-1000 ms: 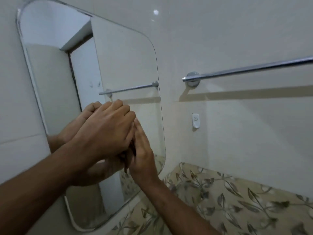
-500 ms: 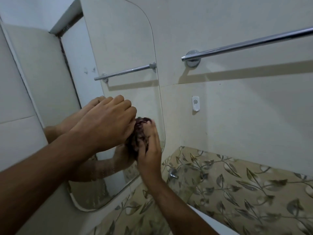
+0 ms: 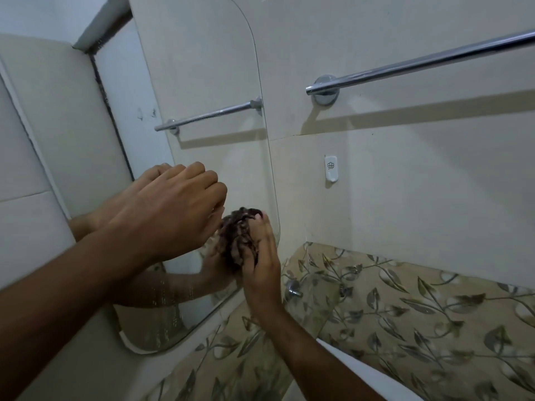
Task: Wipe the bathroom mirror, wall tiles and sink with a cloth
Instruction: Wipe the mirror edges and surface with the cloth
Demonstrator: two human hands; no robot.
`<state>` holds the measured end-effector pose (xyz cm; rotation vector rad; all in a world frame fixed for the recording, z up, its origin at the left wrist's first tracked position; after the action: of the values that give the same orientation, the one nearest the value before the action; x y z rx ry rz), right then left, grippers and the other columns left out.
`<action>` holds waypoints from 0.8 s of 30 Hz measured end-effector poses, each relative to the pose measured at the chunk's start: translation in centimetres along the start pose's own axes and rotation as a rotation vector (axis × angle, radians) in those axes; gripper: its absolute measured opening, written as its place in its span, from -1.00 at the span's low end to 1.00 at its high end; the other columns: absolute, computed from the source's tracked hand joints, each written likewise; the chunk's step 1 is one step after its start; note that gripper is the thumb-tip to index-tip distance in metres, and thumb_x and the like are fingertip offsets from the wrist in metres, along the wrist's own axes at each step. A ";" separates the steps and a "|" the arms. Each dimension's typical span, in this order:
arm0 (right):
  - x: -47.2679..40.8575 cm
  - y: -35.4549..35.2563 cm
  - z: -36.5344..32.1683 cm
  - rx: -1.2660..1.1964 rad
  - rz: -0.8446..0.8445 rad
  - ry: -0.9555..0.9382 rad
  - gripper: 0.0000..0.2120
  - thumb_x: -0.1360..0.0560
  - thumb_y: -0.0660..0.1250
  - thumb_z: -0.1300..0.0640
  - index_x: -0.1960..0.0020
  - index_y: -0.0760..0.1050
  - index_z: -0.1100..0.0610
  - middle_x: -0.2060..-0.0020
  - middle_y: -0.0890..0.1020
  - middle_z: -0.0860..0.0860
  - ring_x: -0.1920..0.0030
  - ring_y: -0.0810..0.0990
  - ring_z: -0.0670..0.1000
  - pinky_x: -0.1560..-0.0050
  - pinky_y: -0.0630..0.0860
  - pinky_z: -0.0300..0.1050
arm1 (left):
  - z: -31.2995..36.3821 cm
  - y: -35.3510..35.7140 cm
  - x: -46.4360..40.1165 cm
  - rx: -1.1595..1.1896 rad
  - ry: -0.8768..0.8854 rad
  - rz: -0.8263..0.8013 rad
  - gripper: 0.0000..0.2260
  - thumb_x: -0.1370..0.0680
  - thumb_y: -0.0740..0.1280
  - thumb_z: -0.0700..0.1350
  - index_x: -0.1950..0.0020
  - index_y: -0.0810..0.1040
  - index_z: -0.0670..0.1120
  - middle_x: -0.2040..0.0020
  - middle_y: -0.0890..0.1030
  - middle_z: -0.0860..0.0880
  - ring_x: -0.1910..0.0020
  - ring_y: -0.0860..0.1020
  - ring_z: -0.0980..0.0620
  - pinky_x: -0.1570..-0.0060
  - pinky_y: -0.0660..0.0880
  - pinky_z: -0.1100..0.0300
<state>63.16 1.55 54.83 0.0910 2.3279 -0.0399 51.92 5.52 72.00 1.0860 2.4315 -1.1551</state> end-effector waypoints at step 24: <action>-0.1 2.3 -9.2 -0.102 0.039 -0.208 -0.51 -0.67 0.07 0.11 -0.60 0.18 0.12 -0.60 0.18 0.01 -0.60 0.15 0.00 -0.54 0.27 -0.02 | -1.0 -3.7 2.7 -0.098 -0.079 0.150 -0.79 -0.59 0.20 0.01 0.22 0.44 0.00 0.25 0.49 0.01 0.23 0.45 -0.02 0.16 0.29 0.07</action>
<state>56.76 4.37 61.23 0.0771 2.1154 0.0849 47.48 6.14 73.46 1.1481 2.2778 -1.0022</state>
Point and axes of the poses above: each hand's wrist, its own x-axis away from the middle knuckle, its own y-axis out of the palm, z = x × y, the point moved 10 cm from there along -x, towards the middle knuckle
